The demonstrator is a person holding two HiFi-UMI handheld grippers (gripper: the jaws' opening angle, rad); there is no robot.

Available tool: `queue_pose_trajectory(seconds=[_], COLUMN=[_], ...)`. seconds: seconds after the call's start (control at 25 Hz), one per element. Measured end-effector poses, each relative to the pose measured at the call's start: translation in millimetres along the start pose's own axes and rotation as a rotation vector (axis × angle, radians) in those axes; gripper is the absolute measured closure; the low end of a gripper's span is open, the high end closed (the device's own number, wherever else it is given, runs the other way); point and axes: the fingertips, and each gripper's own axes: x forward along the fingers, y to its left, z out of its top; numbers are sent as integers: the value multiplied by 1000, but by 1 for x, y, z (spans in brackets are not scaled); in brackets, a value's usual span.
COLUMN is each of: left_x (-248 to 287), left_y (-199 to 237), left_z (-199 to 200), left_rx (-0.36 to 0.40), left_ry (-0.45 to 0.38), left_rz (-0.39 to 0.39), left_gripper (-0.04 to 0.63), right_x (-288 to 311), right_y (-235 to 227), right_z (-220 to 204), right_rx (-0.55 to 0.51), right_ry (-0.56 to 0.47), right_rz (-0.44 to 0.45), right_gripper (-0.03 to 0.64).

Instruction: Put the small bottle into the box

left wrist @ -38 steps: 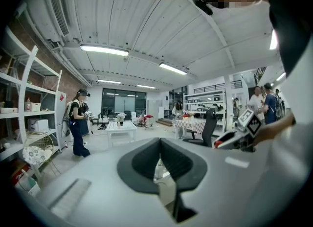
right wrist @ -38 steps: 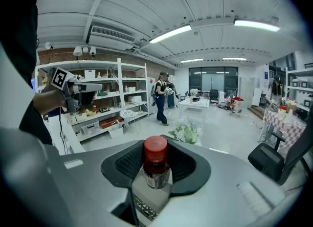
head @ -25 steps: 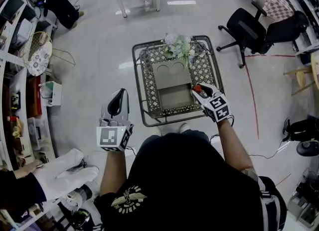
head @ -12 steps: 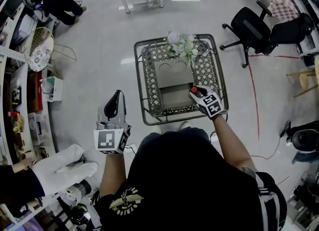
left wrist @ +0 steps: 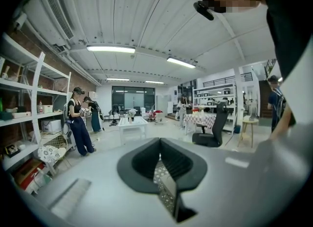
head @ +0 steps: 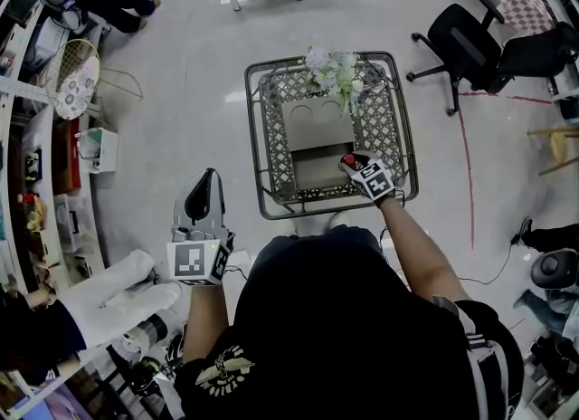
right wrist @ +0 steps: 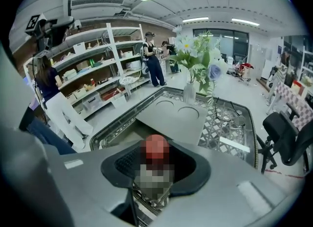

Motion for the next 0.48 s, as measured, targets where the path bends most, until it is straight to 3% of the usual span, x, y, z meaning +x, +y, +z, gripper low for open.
queue_pose_trajectory(seconds=[0.2,0.48], left_x=[-1,-6], left_y=[-5,-6], left_z=[-9,-18], left_rx=[-1,-7], left_ry=[19,38], left_rz=[-6,6], left_gripper=[595,595], right_x=[20,30], right_y=[-1,0], right_z=[-19,-28], right_rx=[-13,14], right_ry=[54,47], right_rz=[12,-3], right_gripper=[462,462])
